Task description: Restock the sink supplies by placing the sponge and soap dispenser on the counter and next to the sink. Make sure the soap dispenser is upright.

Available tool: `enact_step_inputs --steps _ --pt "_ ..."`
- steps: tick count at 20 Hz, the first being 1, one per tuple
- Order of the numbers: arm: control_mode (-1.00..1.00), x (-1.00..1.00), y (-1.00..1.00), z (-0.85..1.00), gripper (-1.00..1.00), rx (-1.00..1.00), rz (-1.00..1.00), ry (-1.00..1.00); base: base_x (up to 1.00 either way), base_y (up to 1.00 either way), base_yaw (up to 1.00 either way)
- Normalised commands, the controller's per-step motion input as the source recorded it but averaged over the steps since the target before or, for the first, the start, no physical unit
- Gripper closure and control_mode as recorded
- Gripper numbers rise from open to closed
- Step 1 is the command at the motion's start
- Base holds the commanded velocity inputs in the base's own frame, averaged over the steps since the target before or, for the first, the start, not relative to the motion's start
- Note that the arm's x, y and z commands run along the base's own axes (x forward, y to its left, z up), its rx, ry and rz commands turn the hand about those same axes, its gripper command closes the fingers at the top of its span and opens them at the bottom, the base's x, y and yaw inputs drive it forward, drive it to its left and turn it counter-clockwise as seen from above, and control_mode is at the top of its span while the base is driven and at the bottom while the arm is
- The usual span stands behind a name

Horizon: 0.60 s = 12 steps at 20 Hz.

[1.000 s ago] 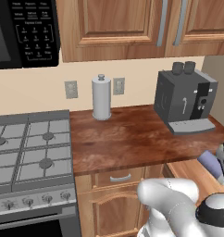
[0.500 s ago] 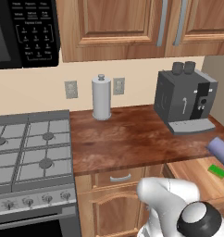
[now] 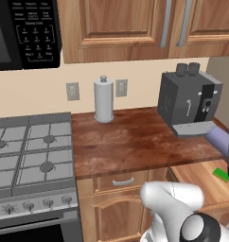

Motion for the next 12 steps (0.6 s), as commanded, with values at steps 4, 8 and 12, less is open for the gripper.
enact_step_inputs --steps 4,8,12 --pt "-1.0 0.24 0.12 0.0 1.0 0.0 0.0 0.07 0.0 0.0 0.0" --pt "-1.0 0.07 0.14 -0.01 1.0 0.0 0.0 0.06 0.0 0.0 0.0" --pt "-1.0 0.09 0.18 -0.05 1.0 0.0 0.0 0.05 0.0 0.0 0.0"
